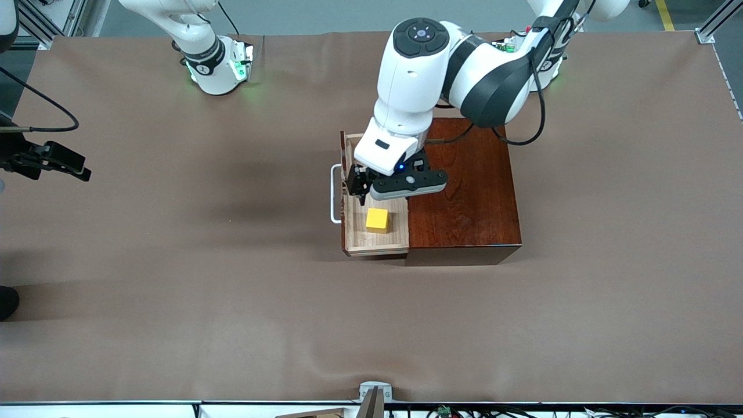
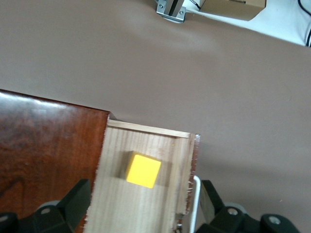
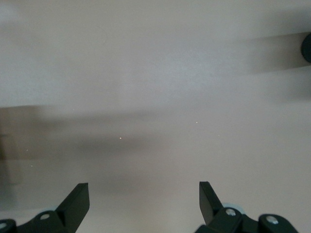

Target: Open drawer, take yellow block, close drawer

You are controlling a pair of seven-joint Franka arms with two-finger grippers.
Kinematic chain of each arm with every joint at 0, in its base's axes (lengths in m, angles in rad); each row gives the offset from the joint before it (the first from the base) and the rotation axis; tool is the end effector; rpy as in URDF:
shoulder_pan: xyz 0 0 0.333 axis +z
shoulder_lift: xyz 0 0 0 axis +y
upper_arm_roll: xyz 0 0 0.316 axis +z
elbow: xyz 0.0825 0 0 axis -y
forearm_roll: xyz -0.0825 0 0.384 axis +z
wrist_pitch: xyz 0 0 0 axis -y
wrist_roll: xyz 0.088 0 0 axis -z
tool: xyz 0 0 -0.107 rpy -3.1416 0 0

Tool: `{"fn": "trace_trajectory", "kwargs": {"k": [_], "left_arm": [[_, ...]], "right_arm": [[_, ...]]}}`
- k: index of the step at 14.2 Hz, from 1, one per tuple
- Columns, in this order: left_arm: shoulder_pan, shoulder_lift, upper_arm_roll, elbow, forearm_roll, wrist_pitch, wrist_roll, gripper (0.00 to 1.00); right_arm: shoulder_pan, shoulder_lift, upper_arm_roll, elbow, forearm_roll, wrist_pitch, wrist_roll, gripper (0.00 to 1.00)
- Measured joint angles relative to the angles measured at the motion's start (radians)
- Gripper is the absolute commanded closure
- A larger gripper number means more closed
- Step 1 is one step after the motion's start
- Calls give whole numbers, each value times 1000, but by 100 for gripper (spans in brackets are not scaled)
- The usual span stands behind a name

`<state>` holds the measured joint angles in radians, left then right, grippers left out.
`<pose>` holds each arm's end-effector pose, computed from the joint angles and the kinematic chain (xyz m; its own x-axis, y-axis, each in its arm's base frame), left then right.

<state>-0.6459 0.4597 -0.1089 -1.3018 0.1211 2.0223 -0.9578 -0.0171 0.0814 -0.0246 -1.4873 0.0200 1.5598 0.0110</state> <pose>0.5398 -0.4754 0.5087 0.9587 0.1950 0.2069 0.1607 -0.9720 0.1714 0.5784 -0.0214 0.6168 0.9986 -0.0524 -0.0091 -0.0525 -0.9985 -0.0179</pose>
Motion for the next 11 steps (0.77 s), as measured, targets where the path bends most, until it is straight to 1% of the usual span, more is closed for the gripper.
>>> {"fn": "trace_trajectory", "kwargs": {"k": [3,7,9,11], "left_arm": [[57,-24,-1,-22,0,-31,122,0],[170,-61,-2,-28,-3,-136,280,0],[247,-87,-2,-29,-36,-194,405,0],[333,-117,-1,-30,-77,-257,549,0]], "right_arm": [[4,0,2,0,0,9,0,0],[21,0,6,0,4,13,6,0],[51,0,6,0,5,13,72,0],[94,0,8,0,6,14,186,0]]}}
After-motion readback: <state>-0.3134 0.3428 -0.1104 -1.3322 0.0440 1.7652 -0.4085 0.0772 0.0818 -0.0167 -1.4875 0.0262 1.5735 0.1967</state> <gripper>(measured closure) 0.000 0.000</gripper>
